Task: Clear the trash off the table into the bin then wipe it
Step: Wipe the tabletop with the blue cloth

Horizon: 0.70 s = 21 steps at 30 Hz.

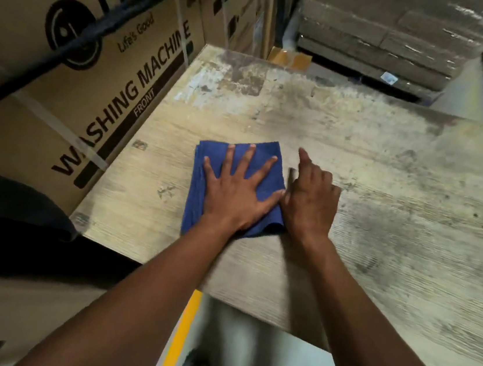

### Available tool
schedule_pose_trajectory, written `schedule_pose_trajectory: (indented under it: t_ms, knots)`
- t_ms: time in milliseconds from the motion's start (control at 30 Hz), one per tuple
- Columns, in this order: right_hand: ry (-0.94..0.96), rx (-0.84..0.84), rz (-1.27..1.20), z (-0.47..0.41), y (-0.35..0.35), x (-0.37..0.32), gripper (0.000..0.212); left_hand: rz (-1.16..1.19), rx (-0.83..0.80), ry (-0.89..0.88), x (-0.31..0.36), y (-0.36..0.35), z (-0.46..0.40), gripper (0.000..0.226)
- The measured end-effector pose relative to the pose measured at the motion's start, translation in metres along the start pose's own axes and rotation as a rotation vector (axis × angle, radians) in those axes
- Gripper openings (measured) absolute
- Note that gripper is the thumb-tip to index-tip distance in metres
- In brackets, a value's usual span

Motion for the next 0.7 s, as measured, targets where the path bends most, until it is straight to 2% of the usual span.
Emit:
schedule_pose_trajectory:
  t_ms: [67,200,500,700]
  knots:
    - [-0.079,0.031,0.07,-0.014,0.008,0.025,0.057,0.003,-0.01,-0.027,0.011,0.005,-0.032,0.086]
    - [-0.171,-0.123,0.161,-0.044,0.002,0.061,0.06,-0.01,-0.009,-0.084,0.033,0.017,-0.097,0.087]
    - [-0.247,-0.059,0.193,-0.091,-0.005,0.073,0.059,-0.008,0.018,-0.209,0.083,0.045,-0.249,0.088]
    - [-0.271,-0.07,0.208,-0.094,-0.008,0.075,0.06,-0.014,0.002,-0.225,0.1,0.049,-0.299,0.09]
Point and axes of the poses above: each hand's wrist, its own z-axis away from the middle knuckle, its own y-axis out of the back of the hand, x = y × z, the point moved 8 cm from there along -z, towards the middle knuckle, and after that the axes turned 13 degrees about -z, right-handed, at the moved point
